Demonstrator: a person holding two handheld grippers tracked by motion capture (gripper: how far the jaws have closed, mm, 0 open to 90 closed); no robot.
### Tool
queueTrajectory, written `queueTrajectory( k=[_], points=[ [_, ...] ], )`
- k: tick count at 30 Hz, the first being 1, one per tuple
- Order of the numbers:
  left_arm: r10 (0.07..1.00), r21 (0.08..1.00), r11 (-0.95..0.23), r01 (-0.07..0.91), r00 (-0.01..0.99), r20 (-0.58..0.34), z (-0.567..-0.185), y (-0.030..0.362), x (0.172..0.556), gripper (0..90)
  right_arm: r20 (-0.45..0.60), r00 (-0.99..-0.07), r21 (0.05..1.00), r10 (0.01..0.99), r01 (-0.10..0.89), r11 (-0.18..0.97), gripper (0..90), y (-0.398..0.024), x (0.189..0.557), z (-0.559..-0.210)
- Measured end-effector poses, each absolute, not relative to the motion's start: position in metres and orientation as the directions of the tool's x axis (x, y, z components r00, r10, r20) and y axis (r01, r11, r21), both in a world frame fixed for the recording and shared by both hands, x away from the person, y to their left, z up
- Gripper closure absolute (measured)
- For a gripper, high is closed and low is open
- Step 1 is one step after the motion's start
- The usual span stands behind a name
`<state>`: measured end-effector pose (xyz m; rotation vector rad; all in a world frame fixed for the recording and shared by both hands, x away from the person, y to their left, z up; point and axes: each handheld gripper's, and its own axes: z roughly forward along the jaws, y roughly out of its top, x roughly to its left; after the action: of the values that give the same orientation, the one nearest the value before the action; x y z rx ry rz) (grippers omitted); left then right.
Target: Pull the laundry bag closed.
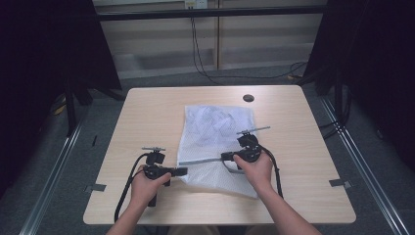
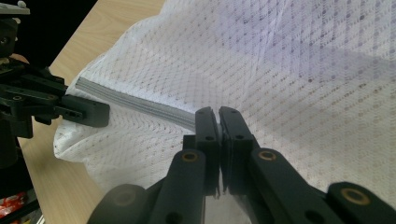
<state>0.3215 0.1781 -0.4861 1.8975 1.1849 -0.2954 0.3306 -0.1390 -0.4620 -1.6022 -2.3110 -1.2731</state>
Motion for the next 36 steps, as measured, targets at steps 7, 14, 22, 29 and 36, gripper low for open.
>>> queueTrajectory(
  k=[7,14,22,29,36],
  points=[
    [0.618,0.535,-0.183,0.825,0.519,-0.590,-0.4862,0.1781,0.3216,89.0,0.464,-0.456,0.588,0.759,0.800,0.121,86.7,-0.1404,0.3302,-0.4617],
    [0.614,0.536,-0.177,0.826,0.518,-0.595,-0.4861,0.1776,0.3213,89.0,0.468,-0.451,0.586,0.760,0.802,0.116,86.7,-0.1437,0.3294,-0.4613],
    [0.613,0.539,-0.178,0.823,0.521,-0.594,-0.4863,0.1770,0.3211,89.0,0.464,-0.454,0.589,0.760,0.800,0.118,86.7,-0.1458,0.3294,-0.4619],
    [0.605,0.531,-0.178,0.829,0.518,-0.605,-0.4864,0.1763,0.3207,89.0,0.467,-0.450,0.584,0.761,0.804,0.117,86.8,-0.1471,0.3293,-0.4622],
    [0.608,0.530,-0.178,0.829,0.516,-0.603,-0.4867,0.1766,0.3210,89.0,0.466,-0.451,0.584,0.761,0.803,0.118,86.8,-0.1478,0.3294,-0.4623]
  ],
)
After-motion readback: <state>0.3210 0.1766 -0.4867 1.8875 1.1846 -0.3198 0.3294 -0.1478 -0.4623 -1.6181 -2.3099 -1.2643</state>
